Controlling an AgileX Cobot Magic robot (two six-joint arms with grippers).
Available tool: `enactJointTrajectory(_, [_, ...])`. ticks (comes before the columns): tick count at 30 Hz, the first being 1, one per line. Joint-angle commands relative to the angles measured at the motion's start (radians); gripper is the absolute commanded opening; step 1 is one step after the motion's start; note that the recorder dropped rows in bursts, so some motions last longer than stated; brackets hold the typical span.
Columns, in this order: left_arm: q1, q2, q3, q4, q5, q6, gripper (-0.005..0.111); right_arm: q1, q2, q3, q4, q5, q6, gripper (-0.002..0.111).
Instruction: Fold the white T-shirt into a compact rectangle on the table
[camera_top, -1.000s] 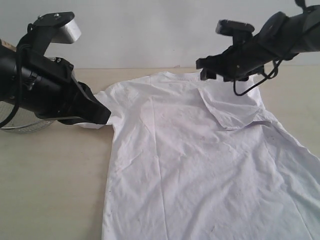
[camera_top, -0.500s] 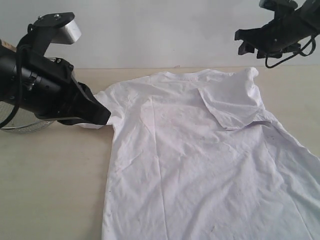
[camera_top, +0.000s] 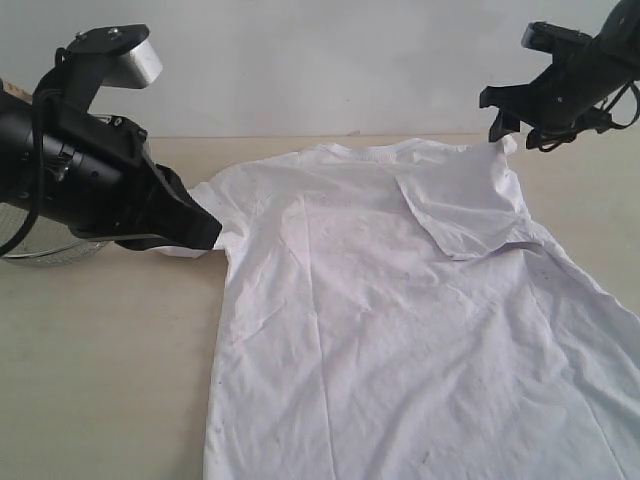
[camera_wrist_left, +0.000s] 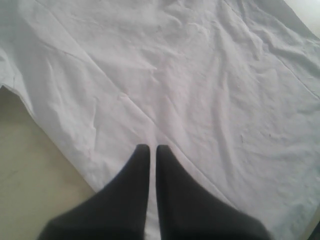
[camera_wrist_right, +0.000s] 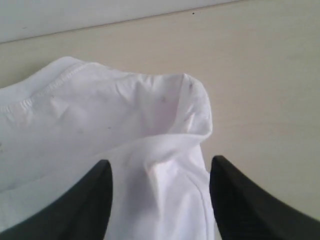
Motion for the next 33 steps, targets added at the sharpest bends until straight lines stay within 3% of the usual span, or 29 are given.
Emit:
enactJointTrajectory(1, [0.002, -0.003, 0.004, 0.003, 0.001, -0.004, 0.005, -0.007, 0.016, -0.007, 0.076, -0.003, 0.008, 0.051])
enactJointTrajectory(5, [0.002, -0.003, 0.004, 0.003, 0.006, -0.004, 0.005, -0.007, 0.033, -0.005, 0.083, -0.046, 0.023, 0.049])
enactJointTrajectory(9, [0.002, -0.003, 0.004, 0.003, 0.006, -0.004, 0.005, -0.007, 0.033, -0.005, 0.084, -0.077, 0.023, 0.021])
enactJointTrajectory(14, [0.002, -0.003, 0.004, 0.003, 0.006, -0.004, 0.005, -0.007, 0.033, -0.005, 0.084, -0.058, 0.014, 0.020])
enactJointTrajectory(16, [0.002, -0.003, 0.004, 0.003, 0.006, -0.004, 0.005, -0.007, 0.033, -0.005, 0.084, -0.033, -0.004, 0.026])
enactJointTrajectory(17, [0.002, -0.003, 0.004, 0.003, 0.004, -0.004, 0.005, -0.007, 0.033, -0.005, 0.084, -0.023, -0.004, 0.040])
enactJointTrajectory(19, [0.002, -0.003, 0.004, 0.003, 0.004, -0.004, 0.005, -0.007, 0.033, -0.005, 0.084, -0.021, -0.004, 0.054])
enactJointTrajectory(21, [0.002, -0.003, 0.004, 0.003, 0.004, -0.004, 0.005, -0.007, 0.033, -0.005, 0.084, -0.021, -0.004, 0.056])
enactJointTrajectory(24, [0.002, -0.003, 0.004, 0.003, 0.004, -0.004, 0.005, -0.007, 0.033, -0.005, 0.084, -0.025, -0.004, 0.041])
enactJointTrajectory(28, [0.002, -0.003, 0.004, 0.003, 0.004, -0.004, 0.005, -0.007, 0.033, -0.005, 0.084, -0.039, -0.001, 0.003])
enactJointTrajectory(33, [0.002, -0.003, 0.004, 0.003, 0.008, -0.004, 0.005, -0.008, 0.031, -0.005, 0.032, -0.075, -0.003, 0.000])
